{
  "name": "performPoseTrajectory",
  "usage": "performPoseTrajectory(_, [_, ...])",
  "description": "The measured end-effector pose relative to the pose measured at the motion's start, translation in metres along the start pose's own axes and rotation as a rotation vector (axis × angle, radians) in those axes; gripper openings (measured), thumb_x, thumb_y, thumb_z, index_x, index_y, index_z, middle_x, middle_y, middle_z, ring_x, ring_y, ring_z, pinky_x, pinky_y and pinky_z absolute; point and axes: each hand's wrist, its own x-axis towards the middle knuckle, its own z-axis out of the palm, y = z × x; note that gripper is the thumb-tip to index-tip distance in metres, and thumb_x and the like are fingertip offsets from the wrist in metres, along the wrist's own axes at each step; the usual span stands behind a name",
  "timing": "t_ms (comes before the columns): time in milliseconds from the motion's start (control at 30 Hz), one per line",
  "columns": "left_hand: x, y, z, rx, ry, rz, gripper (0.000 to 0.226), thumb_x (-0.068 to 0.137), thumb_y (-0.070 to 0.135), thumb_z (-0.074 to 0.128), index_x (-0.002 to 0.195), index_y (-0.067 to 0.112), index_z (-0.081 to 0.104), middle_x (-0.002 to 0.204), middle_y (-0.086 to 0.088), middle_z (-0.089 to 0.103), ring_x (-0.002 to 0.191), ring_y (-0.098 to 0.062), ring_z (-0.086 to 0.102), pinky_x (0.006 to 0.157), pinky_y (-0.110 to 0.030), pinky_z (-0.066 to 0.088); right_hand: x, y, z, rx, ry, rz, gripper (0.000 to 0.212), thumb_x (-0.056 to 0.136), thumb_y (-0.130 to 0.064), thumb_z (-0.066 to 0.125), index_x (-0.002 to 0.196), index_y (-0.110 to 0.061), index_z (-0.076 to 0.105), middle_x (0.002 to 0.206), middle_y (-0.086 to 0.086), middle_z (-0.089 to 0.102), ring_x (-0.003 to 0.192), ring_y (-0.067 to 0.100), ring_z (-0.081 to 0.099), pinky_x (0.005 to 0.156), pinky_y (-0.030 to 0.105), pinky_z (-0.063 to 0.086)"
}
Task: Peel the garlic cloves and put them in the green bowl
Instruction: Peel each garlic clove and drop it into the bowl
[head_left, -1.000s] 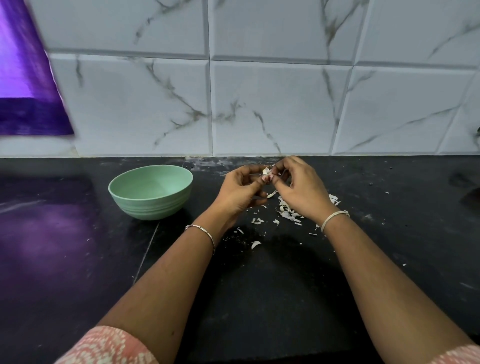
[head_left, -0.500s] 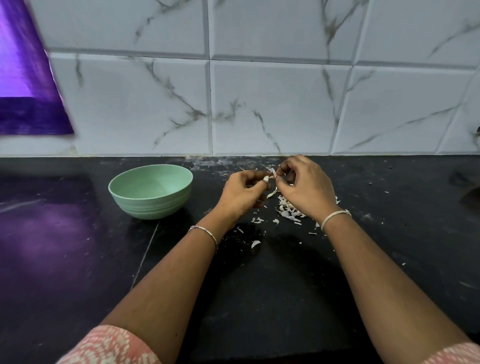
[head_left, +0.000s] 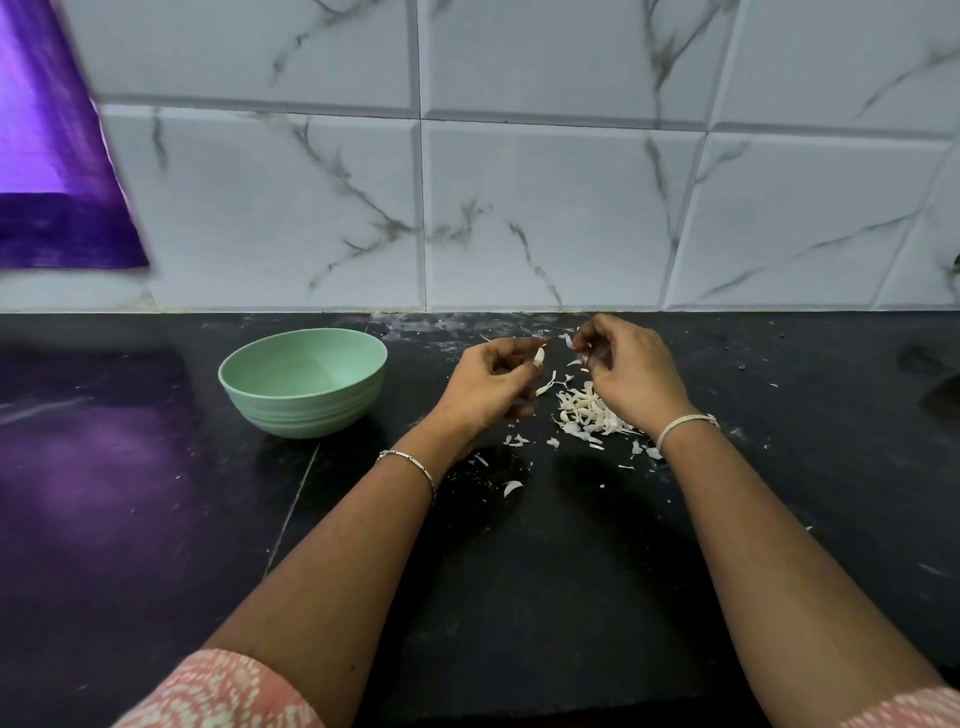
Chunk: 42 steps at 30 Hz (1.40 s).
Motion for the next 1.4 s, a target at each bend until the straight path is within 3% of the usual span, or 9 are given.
performPoseTrajectory(167, [0.001,-0.001,-0.001,-0.002,0.015,0.028,0.022,0.091,0.004,0.064,0.111,0.013,0.063,0.082,-0.002,0.061,0.059,-0.003,0.059,0.054,-0.021,0.055,0.001,-0.003,0.004,0.2,-0.133,0.075,0.028,0.096,-0.001,0.046,0.097,-0.023,0.064,0.08,-0.01,0.069,0.074,0.001,0.064,0.081,0.033,0.055])
performPoseTrajectory(300, [0.002,-0.001,-0.002,0.013,0.04,0.057,0.02,0.089,0.002,0.066,0.103,0.016,0.063,0.075,0.001,0.061,0.054,-0.001,0.059,0.052,-0.02,0.053,-0.001,-0.017,0.004,0.518,-0.169,0.265,0.014,0.095,-0.016,0.056,0.088,-0.021,0.067,0.081,-0.003,0.07,0.071,0.008,0.062,0.065,0.027,0.054])
performPoseTrajectory(400, [0.004,-0.002,-0.002,0.021,0.055,0.077,0.019,0.088,0.004,0.068,0.101,0.016,0.063,0.073,0.001,0.062,0.054,-0.002,0.059,0.052,-0.021,0.051,-0.004,-0.022,0.005,0.579,-0.175,0.273,0.014,0.089,-0.024,0.067,0.076,-0.02,0.069,0.077,-0.002,0.067,0.069,0.008,0.059,0.06,0.027,0.05])
performPoseTrajectory(733, [0.002,0.0,-0.002,0.009,0.066,0.06,0.013,0.089,0.005,0.068,0.097,0.015,0.065,0.074,0.001,0.065,0.055,-0.006,0.059,0.052,-0.02,0.052,-0.004,-0.024,0.005,0.683,-0.159,0.271,0.016,0.088,-0.01,0.069,0.075,-0.019,0.067,0.067,-0.004,0.064,0.061,0.006,0.055,0.056,0.015,0.046])
performPoseTrajectory(833, [0.002,0.001,-0.001,-0.003,0.064,0.041,0.013,0.091,0.005,0.065,0.103,0.01,0.065,0.077,0.0,0.067,0.056,-0.007,0.059,0.052,-0.02,0.052,-0.002,-0.021,0.007,0.611,-0.135,0.255,0.016,0.089,-0.012,0.069,0.075,-0.021,0.066,0.068,-0.006,0.064,0.062,0.007,0.056,0.06,0.018,0.047])
performPoseTrajectory(1033, [-0.001,0.004,-0.001,-0.079,0.062,-0.007,0.014,0.093,0.003,0.06,0.094,0.016,0.065,0.079,0.003,0.071,0.056,-0.008,0.057,0.055,-0.02,0.054,-0.003,-0.01,0.001,-0.029,-0.029,0.147,0.015,0.076,-0.024,0.077,0.068,-0.023,0.064,0.065,-0.01,0.062,0.066,0.01,0.06,0.062,0.022,0.043])
performPoseTrajectory(1133, [-0.001,0.005,-0.002,-0.083,0.07,-0.022,0.014,0.095,0.003,0.055,0.099,0.013,0.065,0.083,0.001,0.069,0.057,-0.009,0.056,0.057,-0.02,0.055,-0.002,-0.005,-0.001,-0.093,-0.049,0.136,0.019,0.075,-0.02,0.078,0.07,-0.022,0.06,0.067,-0.01,0.059,0.071,0.016,0.06,0.065,0.026,0.043])
performPoseTrajectory(1300, [0.001,0.006,-0.003,-0.053,0.102,-0.04,0.022,0.097,0.004,0.049,0.099,0.013,0.068,0.085,-0.002,0.061,0.056,-0.007,0.054,0.059,-0.025,0.057,0.0,0.002,0.0,-0.077,-0.199,0.099,0.01,0.091,-0.026,0.064,0.095,-0.023,0.073,0.1,0.0,0.07,0.096,0.017,0.061,0.08,0.026,0.043])
performPoseTrajectory(1400, [0.002,0.012,-0.008,-0.01,0.115,-0.023,0.027,0.096,0.004,0.046,0.092,0.017,0.07,0.084,-0.002,0.057,0.056,-0.007,0.052,0.06,-0.026,0.057,-0.002,-0.002,0.001,-0.122,-0.209,0.102,0.034,0.094,-0.04,0.058,0.085,-0.012,0.075,0.085,0.007,0.071,0.085,0.022,0.062,0.066,0.026,0.037])
